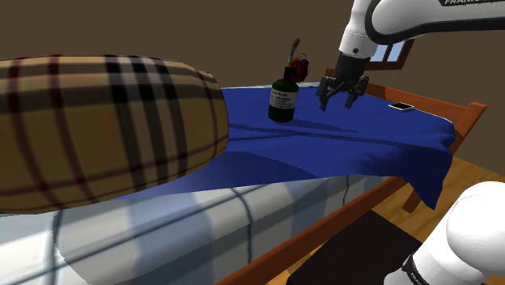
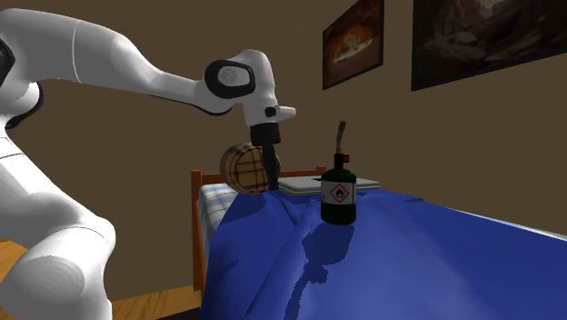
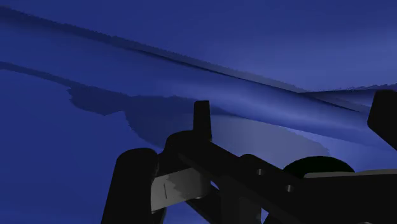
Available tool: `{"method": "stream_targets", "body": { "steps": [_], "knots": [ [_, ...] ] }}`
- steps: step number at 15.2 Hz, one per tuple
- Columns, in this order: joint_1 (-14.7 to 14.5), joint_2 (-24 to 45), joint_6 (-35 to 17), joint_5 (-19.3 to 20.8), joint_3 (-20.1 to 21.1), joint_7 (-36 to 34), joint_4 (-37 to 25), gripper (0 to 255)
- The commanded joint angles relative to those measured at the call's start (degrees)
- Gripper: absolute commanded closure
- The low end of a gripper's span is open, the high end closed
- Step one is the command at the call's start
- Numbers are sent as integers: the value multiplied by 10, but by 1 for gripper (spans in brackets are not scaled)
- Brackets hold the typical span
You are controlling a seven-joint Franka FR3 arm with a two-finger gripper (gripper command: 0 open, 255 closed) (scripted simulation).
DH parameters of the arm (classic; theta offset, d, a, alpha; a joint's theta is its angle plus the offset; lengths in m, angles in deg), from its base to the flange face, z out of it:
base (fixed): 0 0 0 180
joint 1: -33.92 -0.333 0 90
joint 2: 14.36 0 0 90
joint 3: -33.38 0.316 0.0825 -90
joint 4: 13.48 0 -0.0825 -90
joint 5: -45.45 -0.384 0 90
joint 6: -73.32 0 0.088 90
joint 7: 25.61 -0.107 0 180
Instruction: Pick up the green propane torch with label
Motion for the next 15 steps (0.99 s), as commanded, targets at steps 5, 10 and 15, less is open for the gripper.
{"method": "stream_targets", "body": {
  "steps": [5, 10, 15],
  "knots": [
    [21, 87, -76, 23, 35, -93, -79, 0],
    [40, 157, -117, 60, 59, -171, -159, 0],
    [57, 227, -138, 111, 81, -250, -254, 0]
  ]
}}
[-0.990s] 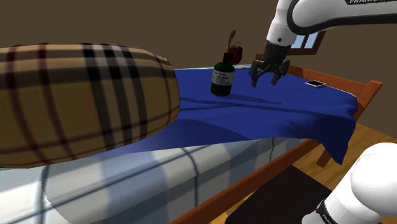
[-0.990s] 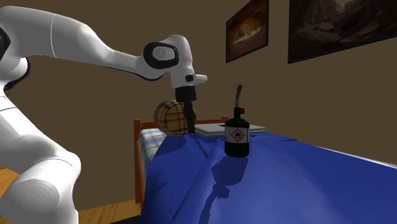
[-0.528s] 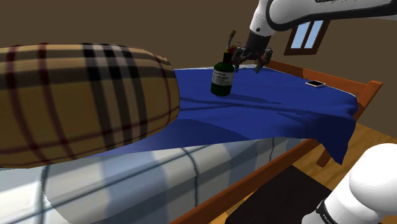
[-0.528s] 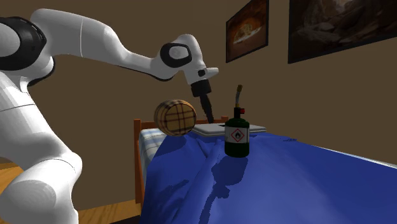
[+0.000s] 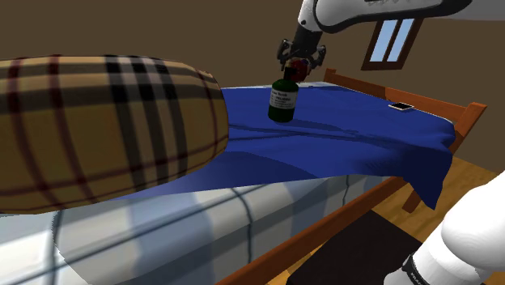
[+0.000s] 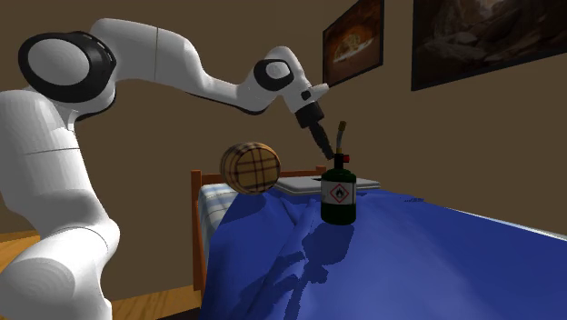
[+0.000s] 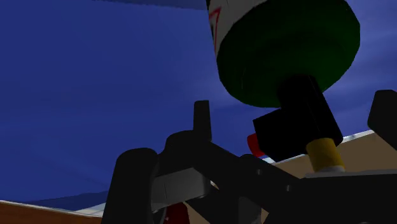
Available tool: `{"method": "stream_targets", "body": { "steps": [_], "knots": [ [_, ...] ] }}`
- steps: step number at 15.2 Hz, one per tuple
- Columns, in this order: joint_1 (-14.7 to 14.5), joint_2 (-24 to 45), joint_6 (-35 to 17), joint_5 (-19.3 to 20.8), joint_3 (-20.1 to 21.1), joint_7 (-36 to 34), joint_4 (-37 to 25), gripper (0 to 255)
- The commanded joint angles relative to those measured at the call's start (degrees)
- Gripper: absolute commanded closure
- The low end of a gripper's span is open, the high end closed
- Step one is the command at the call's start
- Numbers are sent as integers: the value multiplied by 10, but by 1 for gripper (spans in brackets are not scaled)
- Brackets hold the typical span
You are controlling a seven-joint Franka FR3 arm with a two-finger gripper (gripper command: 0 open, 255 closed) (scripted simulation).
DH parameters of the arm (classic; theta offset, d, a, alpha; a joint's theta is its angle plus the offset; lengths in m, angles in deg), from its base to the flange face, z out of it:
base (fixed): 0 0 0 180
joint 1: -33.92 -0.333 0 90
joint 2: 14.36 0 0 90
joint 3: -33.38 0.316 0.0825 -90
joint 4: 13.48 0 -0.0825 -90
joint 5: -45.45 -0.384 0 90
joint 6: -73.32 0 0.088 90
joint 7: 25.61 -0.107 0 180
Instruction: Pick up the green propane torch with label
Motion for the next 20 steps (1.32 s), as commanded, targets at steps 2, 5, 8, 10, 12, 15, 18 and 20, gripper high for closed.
{"method": "stream_targets", "body": {
  "steps": [2, 5, 8, 10, 12, 15, 18, 20],
  "knots": [
    [7, 33, -3, 27, 8, -38, -52, 0],
    [7, 29, -25, 30, 8, -45, -24, 0],
    [7, 25, -47, 33, 7, -52, 2, 0],
    [8, 24, -59, 35, 7, -56, 15, 0],
    [8, 24, -58, 35, 7, -55, 15, 255],
    [8, 24, -58, 35, 7, -55, 15, 255],
    [8, 24, -58, 35, 7, -55, 15, 255],
    [8, 24, -59, 35, 7, -55, 15, 255]
  ]
}}
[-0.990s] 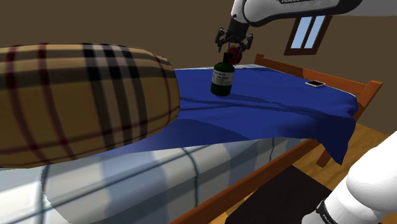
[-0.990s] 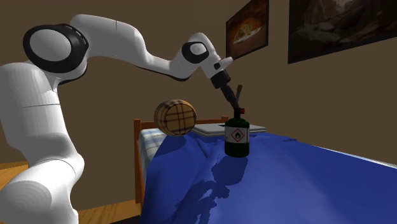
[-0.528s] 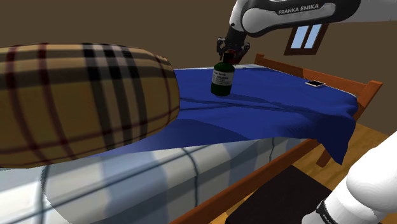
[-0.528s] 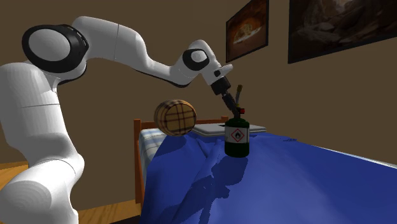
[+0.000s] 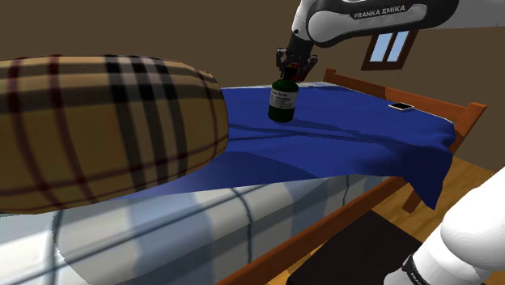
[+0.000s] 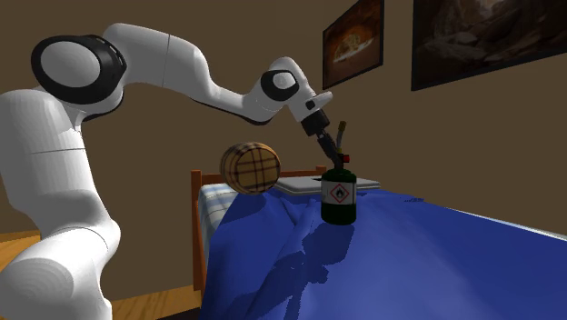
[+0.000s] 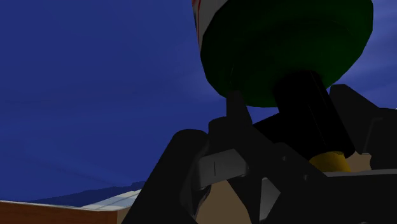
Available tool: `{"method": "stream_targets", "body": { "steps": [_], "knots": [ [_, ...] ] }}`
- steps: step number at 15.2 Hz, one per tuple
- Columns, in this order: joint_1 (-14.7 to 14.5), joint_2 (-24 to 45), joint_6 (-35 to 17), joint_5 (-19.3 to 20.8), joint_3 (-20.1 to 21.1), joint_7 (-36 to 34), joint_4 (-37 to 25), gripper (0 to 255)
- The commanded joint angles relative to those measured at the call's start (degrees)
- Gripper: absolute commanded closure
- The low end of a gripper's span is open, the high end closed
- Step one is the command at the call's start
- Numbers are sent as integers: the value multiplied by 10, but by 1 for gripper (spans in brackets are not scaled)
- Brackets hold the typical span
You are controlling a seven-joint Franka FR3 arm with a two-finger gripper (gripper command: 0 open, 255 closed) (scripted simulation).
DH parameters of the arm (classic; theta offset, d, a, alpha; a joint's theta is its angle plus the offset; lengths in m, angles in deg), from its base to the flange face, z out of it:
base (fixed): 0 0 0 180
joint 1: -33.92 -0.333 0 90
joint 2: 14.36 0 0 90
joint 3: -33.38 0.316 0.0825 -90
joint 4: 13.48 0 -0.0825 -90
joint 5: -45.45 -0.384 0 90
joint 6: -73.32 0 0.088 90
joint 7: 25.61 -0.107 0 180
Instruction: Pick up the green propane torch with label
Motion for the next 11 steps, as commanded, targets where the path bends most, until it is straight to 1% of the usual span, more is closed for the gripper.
{"method": "stream_targets", "body": {
  "steps": [1, 11],
  "knots": [
    [0, 0, 0, 0, 0, 0, 1, 255],
    [-2, 13, 74, -9, 2, 23, -89, 255]
  ]
}}
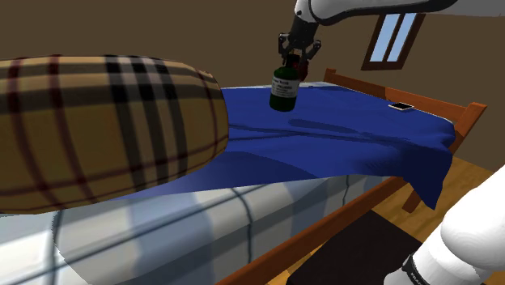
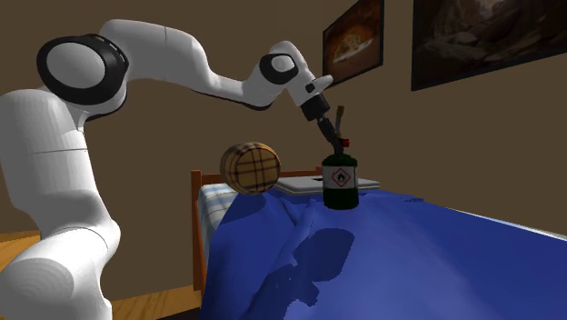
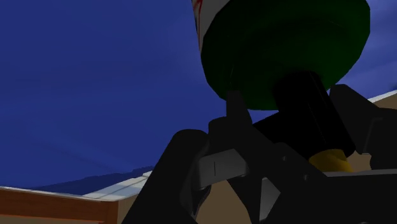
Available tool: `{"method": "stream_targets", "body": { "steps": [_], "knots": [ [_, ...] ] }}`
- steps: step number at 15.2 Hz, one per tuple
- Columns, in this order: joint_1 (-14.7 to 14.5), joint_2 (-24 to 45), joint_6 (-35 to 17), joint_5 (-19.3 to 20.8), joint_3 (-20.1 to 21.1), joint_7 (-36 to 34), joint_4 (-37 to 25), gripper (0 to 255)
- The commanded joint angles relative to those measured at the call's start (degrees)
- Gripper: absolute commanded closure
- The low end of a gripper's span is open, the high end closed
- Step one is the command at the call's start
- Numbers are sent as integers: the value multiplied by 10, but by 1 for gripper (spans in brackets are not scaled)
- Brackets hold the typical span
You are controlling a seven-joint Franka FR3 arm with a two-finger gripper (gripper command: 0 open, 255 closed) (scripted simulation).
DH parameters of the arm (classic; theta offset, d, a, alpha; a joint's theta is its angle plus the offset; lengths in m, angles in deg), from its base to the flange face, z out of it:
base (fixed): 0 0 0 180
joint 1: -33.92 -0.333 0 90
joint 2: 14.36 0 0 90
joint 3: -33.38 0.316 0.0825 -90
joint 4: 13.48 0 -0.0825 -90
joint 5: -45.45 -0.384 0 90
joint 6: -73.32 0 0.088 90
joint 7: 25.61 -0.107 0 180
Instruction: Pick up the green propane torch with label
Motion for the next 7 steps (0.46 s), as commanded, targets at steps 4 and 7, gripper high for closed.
{"method": "stream_targets", "body": {
  "steps": [4, 7],
  "knots": [
    [-1, 12, 40, -2, 1, 12, -54, 255],
    [-1, 15, 49, -3, 2, 14, -67, 255]
  ]
}}
